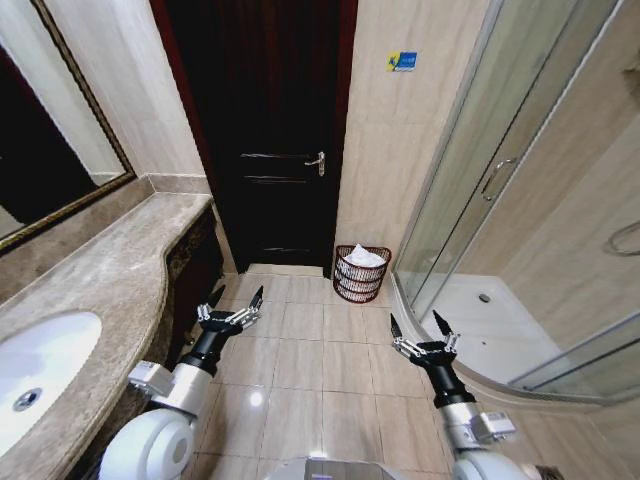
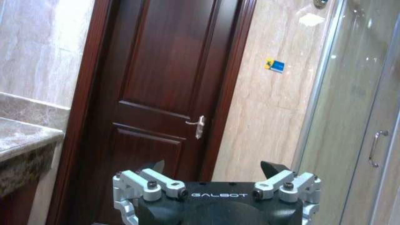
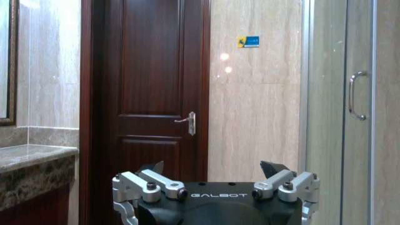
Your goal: Discard the used towel into the hamper.
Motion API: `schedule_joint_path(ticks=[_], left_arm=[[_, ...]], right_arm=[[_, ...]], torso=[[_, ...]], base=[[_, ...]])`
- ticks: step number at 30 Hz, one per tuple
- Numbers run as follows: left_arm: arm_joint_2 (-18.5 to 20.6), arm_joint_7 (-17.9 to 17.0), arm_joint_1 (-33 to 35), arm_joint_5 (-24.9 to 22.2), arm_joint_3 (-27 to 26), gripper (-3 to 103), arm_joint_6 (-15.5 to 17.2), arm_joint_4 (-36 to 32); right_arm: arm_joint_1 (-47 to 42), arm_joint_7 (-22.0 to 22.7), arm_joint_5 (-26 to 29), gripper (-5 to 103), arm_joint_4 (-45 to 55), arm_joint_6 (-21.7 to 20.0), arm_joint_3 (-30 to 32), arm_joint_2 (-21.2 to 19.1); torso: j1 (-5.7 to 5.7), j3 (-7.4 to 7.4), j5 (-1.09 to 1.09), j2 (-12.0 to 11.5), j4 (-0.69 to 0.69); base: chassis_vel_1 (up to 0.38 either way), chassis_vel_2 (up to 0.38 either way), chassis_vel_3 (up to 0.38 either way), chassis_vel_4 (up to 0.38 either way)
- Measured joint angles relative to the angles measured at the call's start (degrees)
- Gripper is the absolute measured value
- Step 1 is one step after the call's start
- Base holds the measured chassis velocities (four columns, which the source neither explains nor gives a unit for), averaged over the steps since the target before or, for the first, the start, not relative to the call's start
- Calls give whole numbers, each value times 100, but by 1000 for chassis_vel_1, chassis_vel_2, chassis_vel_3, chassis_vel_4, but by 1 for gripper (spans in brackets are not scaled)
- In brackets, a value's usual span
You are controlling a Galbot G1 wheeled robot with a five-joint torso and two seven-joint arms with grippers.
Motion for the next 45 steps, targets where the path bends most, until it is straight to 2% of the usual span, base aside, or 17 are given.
schedule_joint_path(ticks=[45], left_arm=[[0,0,0,0,0,100,0,0]], right_arm=[[0,0,0,100,0,0,0,0]], torso=[[-1,0,0,0,0]], base=[[0,0,0,0]])
